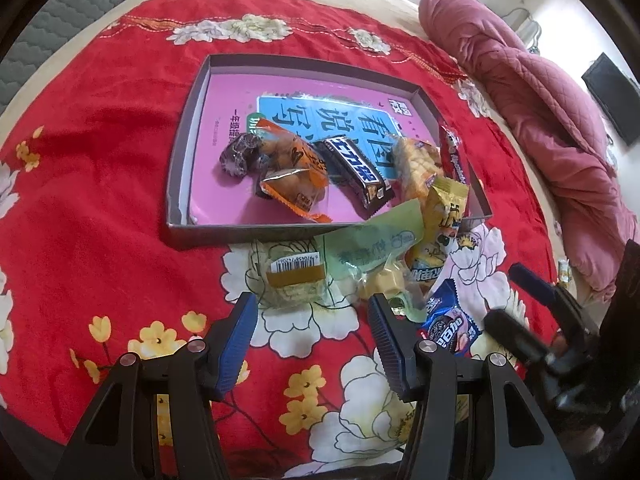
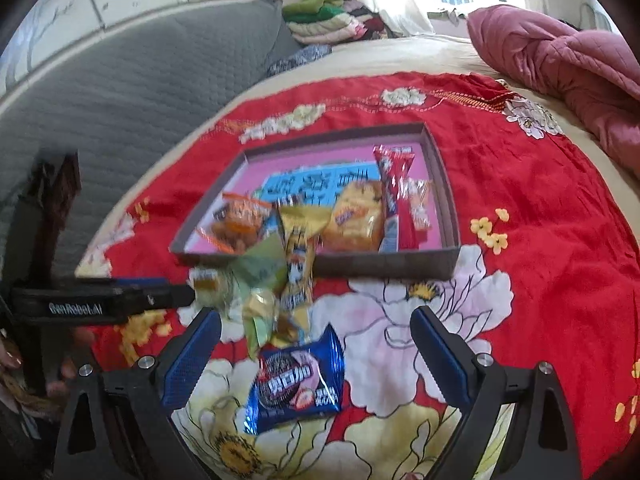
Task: Organize snacks
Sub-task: 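Move both tools toward the blue Oreo pack and remaining snacks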
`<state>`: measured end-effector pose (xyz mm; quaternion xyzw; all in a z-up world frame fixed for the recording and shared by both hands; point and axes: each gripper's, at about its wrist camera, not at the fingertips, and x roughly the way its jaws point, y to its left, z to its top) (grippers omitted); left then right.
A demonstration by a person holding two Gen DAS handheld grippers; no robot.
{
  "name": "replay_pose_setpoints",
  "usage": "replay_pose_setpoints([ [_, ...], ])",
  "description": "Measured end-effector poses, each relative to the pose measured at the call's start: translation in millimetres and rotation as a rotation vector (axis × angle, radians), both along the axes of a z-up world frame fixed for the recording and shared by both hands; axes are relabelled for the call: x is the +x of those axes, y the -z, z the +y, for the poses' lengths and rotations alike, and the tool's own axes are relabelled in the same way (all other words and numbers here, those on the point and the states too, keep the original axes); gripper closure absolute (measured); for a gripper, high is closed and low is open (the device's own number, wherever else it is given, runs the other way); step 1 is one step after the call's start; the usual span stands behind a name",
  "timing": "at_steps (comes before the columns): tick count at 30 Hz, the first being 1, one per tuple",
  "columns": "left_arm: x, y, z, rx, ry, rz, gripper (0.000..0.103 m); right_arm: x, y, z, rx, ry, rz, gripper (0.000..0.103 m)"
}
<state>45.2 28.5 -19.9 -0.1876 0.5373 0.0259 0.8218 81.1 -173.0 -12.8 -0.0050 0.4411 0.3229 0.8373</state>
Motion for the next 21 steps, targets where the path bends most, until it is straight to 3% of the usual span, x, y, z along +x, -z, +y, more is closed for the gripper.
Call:
replay_pose_setpoints([
  [8,0.1,6.4,2.0,-0.011,-0.008,0.015,0.044,-12.1,17.8,21.6,-0.118,-0.086,0.017,0.007],
  [21,1.1,17.0,0.9,-0.015,-0.009,0.039,0.044,-18.9,39.3,35.6,-0.215,-0.128,0.055,0.007],
])
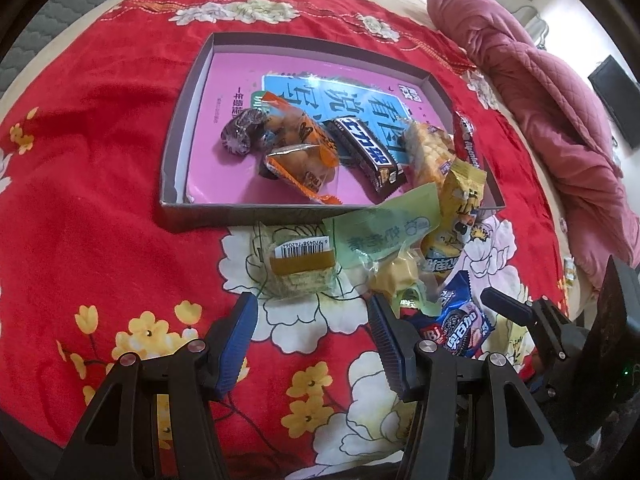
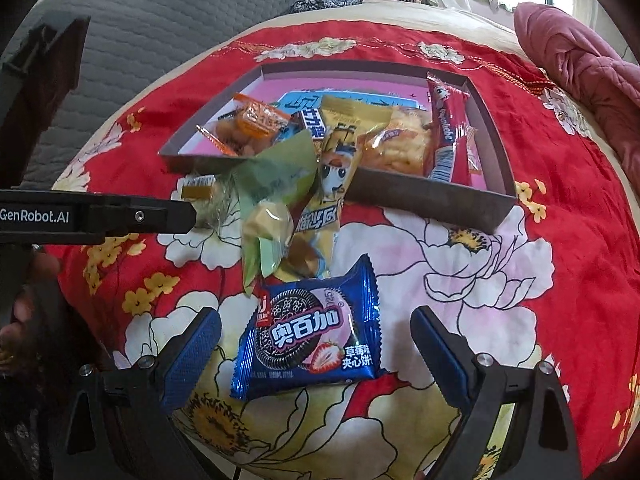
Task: Organize snacks
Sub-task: 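Move both tools toward the blue Oreo pack and remaining snacks, then grasp the blue Oreo pack with the right tool while the left tool grasps the clear snack bag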
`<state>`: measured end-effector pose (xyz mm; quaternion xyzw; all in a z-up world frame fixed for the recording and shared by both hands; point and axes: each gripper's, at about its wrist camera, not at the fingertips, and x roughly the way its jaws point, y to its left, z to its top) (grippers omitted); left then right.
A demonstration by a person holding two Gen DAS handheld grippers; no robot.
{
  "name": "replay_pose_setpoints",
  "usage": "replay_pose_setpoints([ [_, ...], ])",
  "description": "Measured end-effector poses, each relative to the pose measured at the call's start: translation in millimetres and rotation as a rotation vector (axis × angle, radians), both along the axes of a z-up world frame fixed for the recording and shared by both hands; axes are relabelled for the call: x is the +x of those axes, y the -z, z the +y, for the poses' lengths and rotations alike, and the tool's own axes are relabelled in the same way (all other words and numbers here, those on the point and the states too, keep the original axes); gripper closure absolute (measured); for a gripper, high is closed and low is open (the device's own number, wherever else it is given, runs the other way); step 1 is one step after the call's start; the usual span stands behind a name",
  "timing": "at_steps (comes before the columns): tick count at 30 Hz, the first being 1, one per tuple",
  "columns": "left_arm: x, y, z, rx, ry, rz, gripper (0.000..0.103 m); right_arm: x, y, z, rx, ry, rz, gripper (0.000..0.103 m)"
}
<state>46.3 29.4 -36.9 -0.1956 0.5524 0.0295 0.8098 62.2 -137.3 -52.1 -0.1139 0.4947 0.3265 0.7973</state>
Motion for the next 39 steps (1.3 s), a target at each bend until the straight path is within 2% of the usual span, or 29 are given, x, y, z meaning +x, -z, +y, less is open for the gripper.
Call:
replay_pose_setpoints([
  [6,6.8,6.3,0.3,0.011,-0.016,0.017,0.044,0.2,10.5,4.4,-0.05,-0.004,0.01,0.007],
  [15,15.6,18.6,5.6,-0.018,-0.051,0.033,0.044,-1.6,20.3,12.1,-0.104,-0.014,-0.015,0.008],
  [20,18.1,22.4,5.6,-0.013,-0.061,0.038,0.044,0.9,19.7,9.5,-0.098,-0.005,-0.01,0.018],
  [22,19.4,23.7,5.9,-0.011,-0.065,0.04,0.044,2.3,18.0,8.2,-0.094,0.001,-0.014,0.033],
  [25,21.5,24.9,4.8,-0.001,-0.067,0.041,0.044,6.9,15.6,3.2,-0.079,0.017,-0.009,0.038],
  [34,23.4,30.4,8.9,-0.02,-0.098,0.027,0.044,17.0,9.6,-10.8,-0.021,0.069,0.019,0.044],
  [36,23.8,30.7,10.2,-0.016,-0.106,0.025,0.05,19.4,8.2,-13.8,-0.014,0.081,0.02,0.045],
  [39,22.7,29.5,10.9,-0.011,-0.102,0.018,0.052,21.6,5.6,-19.6,-0.004,0.105,0.019,0.046],
])
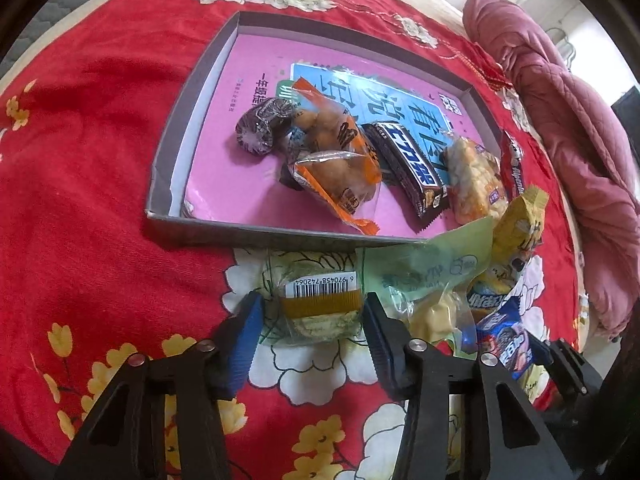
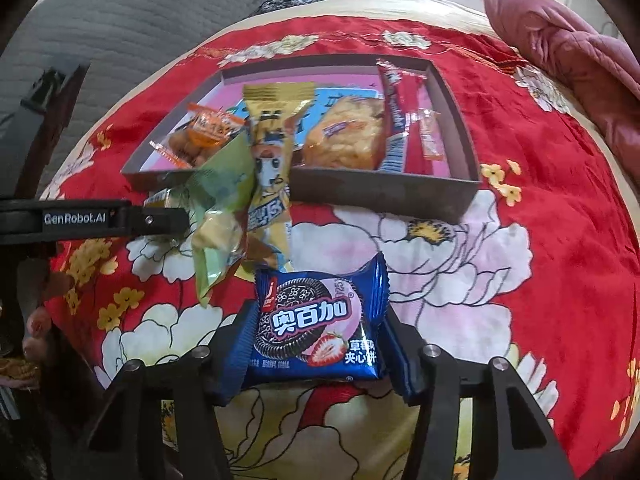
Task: Organize snacks
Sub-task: 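Grasp the blue Oreo pack with the right tool while the left tool grasps the clear snack bag, then carry the Oreo pack into the tray with the right tool while the left tool carries the clear bag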
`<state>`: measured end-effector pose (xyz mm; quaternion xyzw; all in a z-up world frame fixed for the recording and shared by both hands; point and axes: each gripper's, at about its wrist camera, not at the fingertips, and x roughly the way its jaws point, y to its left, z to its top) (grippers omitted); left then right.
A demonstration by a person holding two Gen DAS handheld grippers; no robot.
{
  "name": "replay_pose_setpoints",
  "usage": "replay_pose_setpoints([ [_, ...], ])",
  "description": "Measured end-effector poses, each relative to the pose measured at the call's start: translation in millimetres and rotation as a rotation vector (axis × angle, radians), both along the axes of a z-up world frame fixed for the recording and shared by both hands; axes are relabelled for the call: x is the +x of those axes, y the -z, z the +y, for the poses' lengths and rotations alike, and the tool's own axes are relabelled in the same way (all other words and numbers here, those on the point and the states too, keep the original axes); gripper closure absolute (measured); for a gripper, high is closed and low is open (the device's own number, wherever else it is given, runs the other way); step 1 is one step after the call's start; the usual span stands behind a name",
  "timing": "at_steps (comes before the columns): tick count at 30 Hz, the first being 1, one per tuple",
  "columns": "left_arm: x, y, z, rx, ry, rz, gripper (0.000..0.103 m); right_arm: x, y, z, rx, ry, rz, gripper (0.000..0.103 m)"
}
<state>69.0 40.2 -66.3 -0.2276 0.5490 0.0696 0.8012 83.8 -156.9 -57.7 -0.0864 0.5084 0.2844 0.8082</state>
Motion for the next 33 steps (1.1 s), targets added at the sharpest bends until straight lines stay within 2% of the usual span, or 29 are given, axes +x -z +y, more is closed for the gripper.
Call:
replay_pose_setpoints([
  [10,-8.8,-18.2,-0.7,0.018,0.022,-0.033,0.055,15.5,-7.2,-32.5,0.046,0.138,0.013,0.047],
  [14,-14.3,-30.5,2.0,0.017,0.019,-0.061,0.055,19.1,-14.9,-44.7,0.095,0.19,-0.01,0.047],
  [17,-15.3,-40.4,1.5,0.026,0.021,-0.086,0.055,21.4,-27.4,-51.4,0.15,0.213,-0.06,0.047],
  [23,-13.9,-59.8,-0.2,0.035,0.027,-0.139,0.055,28.3,-44.4,-55.5,0.225,0.22,-0.13,0.047],
  [33,2.1,-67.9,-4.0,0.042,0.027,-0.173,0.055,38.4,-52.1,-46.8,0.25,0.179,-0.184,0.047],
])
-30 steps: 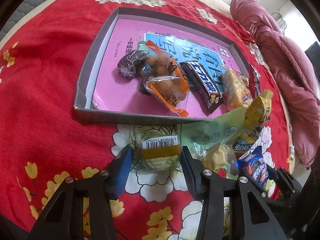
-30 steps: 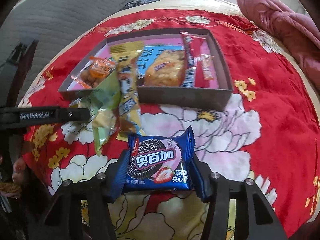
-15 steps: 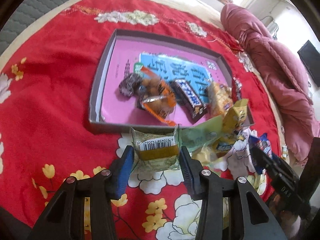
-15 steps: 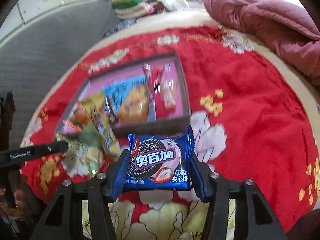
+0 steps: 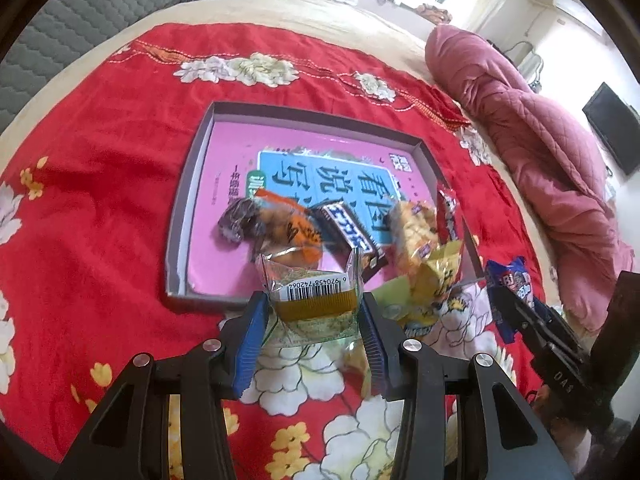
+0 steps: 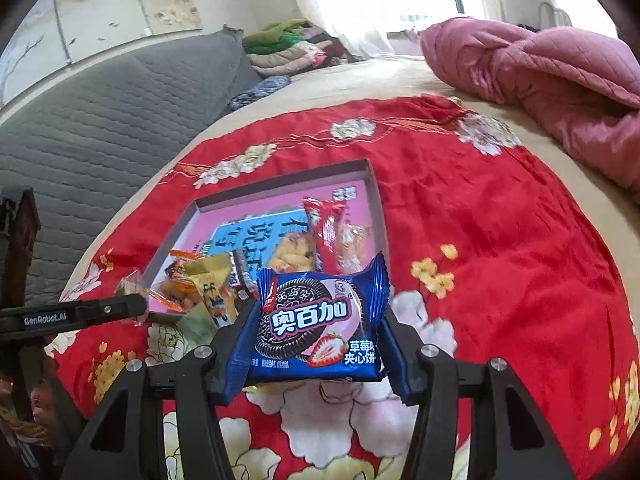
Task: Organize snacks
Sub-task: 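Carry the Oreo pack into the tray with the right tool while the left tool carries the clear bag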
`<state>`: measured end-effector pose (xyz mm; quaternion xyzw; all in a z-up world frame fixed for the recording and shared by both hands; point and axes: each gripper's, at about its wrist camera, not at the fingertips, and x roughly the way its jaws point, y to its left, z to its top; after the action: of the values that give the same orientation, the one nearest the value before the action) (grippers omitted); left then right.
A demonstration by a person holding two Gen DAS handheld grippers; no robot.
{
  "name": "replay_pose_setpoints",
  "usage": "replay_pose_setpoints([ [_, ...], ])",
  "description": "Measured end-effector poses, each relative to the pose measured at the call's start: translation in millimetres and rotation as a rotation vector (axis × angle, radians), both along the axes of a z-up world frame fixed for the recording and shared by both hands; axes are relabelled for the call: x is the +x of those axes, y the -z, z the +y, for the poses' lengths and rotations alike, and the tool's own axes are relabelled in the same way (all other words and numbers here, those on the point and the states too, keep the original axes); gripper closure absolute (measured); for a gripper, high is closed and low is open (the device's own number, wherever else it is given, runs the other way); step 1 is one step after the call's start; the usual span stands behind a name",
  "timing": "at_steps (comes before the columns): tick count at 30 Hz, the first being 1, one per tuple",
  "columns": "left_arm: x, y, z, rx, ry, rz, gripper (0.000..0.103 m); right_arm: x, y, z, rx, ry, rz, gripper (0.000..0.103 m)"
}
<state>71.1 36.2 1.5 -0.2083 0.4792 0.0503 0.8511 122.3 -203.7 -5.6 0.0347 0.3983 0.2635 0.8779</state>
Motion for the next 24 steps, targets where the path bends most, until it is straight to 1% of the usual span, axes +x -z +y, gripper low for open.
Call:
replay_pose_setpoints([
  [7,21.4,-1.2,0.2,0.002,-0.003,-0.019,0.055,10.8,-3.6,11.5,-0.019,-0.014,-0.05,0.047],
  [16,45.6,1.2,-0.6,0.02,-0.004,-0.023,0.055,28.0,-1.3,15.6,-0.003,-0.016,-0.05,0.047],
  [24,59.3,6.6,-3.9,0.024,0.003,-0.014,0.055,45.0,2.4,31.2,0.0,-0.05,-0.058,0.047],
])
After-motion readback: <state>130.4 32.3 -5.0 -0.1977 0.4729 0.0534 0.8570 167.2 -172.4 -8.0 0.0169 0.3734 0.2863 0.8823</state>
